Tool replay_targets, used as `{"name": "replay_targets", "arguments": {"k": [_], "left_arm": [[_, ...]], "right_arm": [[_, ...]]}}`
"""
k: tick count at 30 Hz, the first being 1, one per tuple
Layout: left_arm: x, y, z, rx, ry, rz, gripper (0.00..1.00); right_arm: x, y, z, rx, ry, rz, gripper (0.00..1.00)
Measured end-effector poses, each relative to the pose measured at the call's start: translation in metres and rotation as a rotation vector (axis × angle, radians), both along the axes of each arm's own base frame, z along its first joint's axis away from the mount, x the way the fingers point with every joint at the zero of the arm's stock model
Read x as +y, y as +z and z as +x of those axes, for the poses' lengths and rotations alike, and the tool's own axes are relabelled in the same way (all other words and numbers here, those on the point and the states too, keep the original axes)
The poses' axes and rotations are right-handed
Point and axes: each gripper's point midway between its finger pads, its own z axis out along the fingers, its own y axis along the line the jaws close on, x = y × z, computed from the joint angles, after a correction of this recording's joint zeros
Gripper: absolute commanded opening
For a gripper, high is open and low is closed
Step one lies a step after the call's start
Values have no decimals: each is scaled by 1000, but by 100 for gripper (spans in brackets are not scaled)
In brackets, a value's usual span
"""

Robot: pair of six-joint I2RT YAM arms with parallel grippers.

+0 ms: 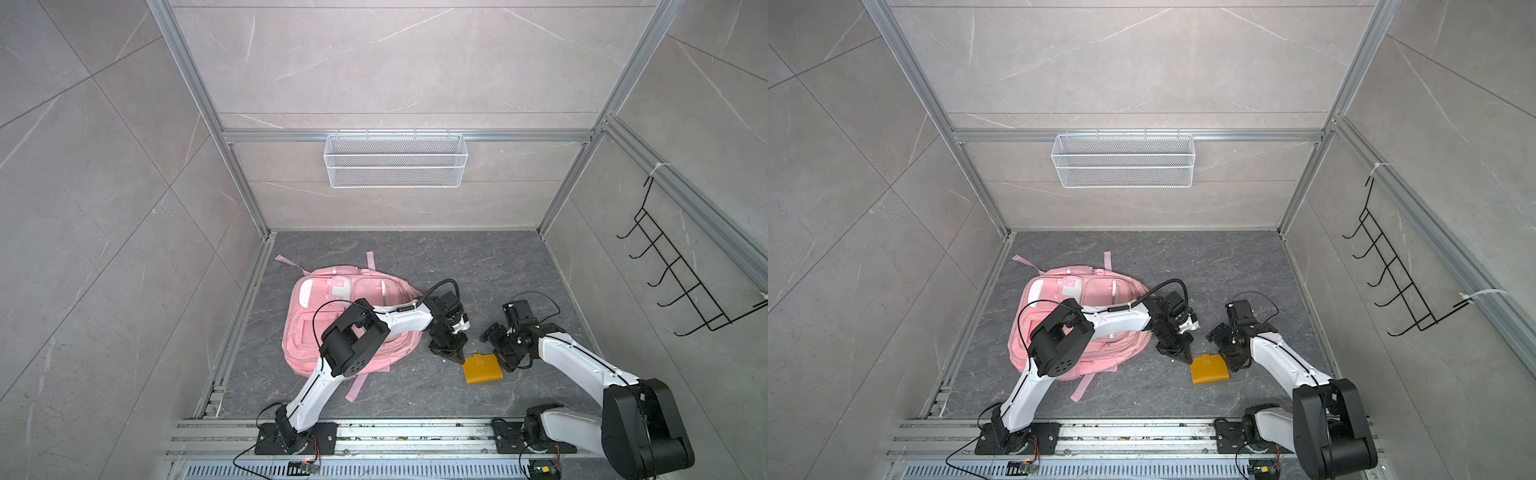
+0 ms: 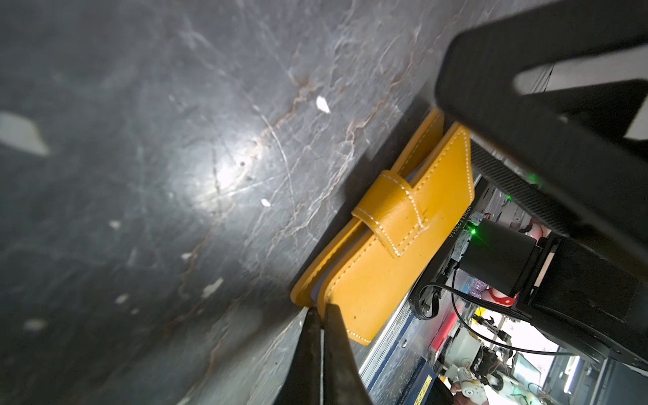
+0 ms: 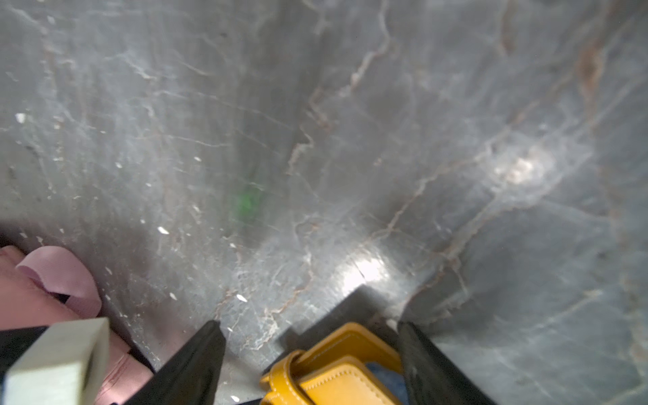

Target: Pack the student bag

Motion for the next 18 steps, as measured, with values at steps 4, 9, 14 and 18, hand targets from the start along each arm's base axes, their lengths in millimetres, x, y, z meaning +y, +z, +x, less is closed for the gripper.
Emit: {"name": "replay_targets", "arguments": {"k": [4, 9, 14, 18], "left_arm": [[0, 1, 1, -8, -5, -7, 0], [3, 7, 7, -25, -10, -20, 0], [8, 24, 19, -50, 6, -43, 0], [17, 38, 37, -65, 43, -60, 0]], "right_arm": [[2, 16, 15, -55, 41, -13, 83], [2, 41, 35, -142, 96, -41, 85], [2, 65, 49, -224, 139, -70, 88], [3, 83, 58, -273, 177, -89, 89]]}}
